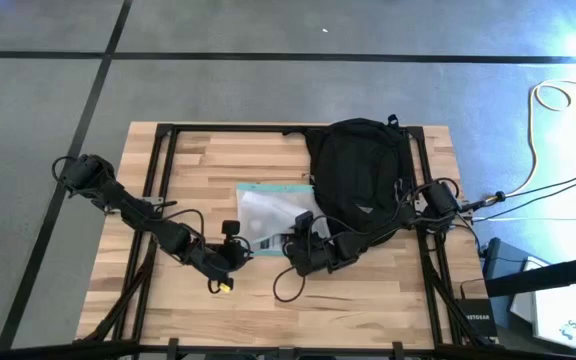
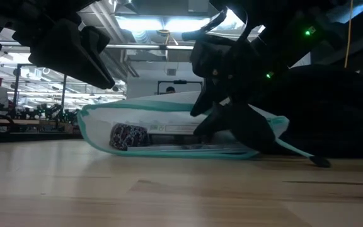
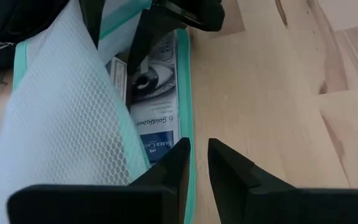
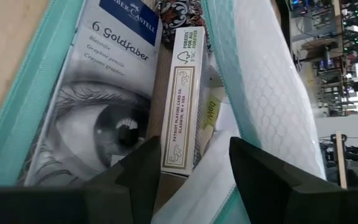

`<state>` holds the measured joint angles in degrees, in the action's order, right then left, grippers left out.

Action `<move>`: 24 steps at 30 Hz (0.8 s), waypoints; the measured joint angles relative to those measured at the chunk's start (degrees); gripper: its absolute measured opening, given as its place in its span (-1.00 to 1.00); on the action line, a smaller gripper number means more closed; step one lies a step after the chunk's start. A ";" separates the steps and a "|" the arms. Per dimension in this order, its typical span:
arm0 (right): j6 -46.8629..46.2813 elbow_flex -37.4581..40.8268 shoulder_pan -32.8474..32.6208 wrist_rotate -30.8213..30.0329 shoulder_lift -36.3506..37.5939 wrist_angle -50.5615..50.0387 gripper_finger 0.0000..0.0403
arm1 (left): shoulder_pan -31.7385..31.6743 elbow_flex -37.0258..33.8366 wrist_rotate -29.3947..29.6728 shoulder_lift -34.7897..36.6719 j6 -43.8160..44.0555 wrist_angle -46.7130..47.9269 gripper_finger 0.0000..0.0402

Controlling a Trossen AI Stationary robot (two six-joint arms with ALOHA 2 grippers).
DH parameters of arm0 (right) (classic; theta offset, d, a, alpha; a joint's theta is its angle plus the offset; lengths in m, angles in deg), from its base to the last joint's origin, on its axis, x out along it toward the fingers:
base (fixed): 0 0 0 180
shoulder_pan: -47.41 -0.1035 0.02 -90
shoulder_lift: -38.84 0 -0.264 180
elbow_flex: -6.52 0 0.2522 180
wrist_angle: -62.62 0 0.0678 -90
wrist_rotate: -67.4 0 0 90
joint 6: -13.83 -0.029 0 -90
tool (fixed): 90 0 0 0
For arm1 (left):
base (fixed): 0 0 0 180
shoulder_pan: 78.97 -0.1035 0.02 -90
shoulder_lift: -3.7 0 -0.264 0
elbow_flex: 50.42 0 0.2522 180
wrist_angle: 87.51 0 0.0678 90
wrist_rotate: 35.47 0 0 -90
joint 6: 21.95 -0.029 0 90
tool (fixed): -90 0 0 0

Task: Unpack backpack
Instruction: Remove the white playing cards box from the transparent zipper bag

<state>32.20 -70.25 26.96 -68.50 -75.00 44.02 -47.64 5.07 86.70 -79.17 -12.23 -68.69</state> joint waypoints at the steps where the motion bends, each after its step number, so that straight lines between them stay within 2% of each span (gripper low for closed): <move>1: 0.08 0.00 0.21 -0.05 0.00 0.04 -0.14 | 0.00 0.00 0.02 0.00 0.00 0.00 -0.79; 9: 3.57 0.00 2.26 0.50 0.00 1.25 -0.14 | 0.00 0.00 0.02 0.00 0.11 -0.02 -0.79; 16: 4.58 0.00 4.51 5.04 0.02 1.76 -0.16 | 0.00 0.00 0.04 0.00 -0.07 -0.02 -0.79; 24: 4.65 0.00 4.79 5.17 0.02 1.74 -0.51 | 0.00 0.00 0.07 0.00 -0.07 -0.02 -0.79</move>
<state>36.85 -70.25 31.75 -63.33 -74.98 45.76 -47.64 5.07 86.76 -79.17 -12.30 -68.71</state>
